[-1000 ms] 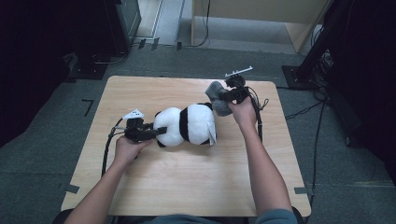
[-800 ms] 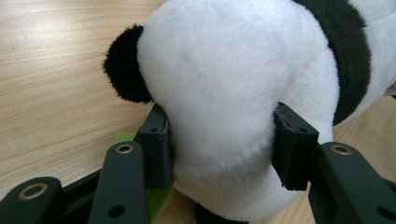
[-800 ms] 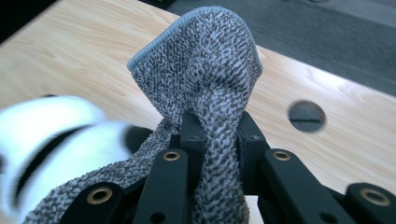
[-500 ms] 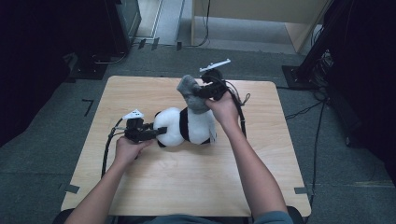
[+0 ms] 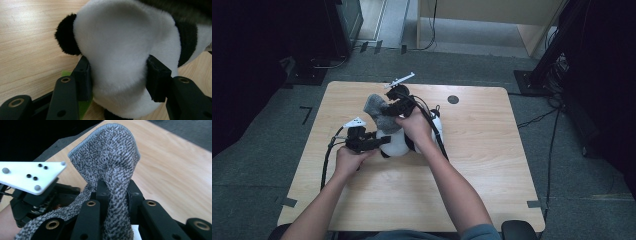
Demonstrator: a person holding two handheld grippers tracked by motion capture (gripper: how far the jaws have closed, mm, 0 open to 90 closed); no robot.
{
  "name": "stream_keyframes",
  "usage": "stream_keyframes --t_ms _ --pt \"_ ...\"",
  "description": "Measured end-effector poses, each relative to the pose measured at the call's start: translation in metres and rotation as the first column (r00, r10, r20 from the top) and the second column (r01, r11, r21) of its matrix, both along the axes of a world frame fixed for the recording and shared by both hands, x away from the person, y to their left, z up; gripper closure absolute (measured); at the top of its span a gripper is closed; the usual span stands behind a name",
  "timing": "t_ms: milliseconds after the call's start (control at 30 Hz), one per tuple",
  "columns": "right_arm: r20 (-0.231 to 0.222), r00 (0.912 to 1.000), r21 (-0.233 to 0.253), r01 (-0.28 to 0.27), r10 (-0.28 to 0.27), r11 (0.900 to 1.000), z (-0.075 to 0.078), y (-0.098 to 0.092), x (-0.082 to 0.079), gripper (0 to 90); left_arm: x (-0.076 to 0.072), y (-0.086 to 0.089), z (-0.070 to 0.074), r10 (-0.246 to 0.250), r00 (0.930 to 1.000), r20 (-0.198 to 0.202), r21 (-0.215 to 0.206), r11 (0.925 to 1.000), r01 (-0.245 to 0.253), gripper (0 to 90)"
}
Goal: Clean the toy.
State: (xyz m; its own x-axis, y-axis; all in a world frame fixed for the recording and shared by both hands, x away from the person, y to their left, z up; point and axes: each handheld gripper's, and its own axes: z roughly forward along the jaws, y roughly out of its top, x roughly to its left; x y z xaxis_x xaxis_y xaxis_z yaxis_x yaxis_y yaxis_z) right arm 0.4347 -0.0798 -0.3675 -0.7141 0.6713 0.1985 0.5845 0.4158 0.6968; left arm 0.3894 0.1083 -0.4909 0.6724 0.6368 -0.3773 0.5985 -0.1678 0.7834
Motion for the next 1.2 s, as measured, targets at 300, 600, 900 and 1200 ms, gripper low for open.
stream_keyframes --t_ms 300,600,900,1200 --pt "-0.038 0.9992 -0.018 -0.009 0.008 1.0 -0.03 0.011 -0.001 77.1 0.0 0.0 0.0 0.001 0.9999 -0.014 -0.002 1.0 -0.001 47.2" --pt "-0.02 0.9997 -0.05 0.011 -0.012 0.999 -0.034 -0.004 0.001 75.8 0.002 0.0 0.0 0.004 0.9997 -0.026 -0.002 1.0 -0.004 47.2" --pt "-0.011 0.9992 -0.075 0.039 -0.04 0.996 -0.028 -0.026 0.002 76.1 0.002 0.0 0.0 0.005 0.9996 -0.029 -0.008 1.0 -0.006 47.3" --pt "-0.017 0.9929 -0.087 0.115 -0.117 0.989 -0.023 -0.072 0.005 77.1 0.003 0.0 0.0 0.001 0.9997 -0.024 -0.005 1.0 -0.001 47.4"
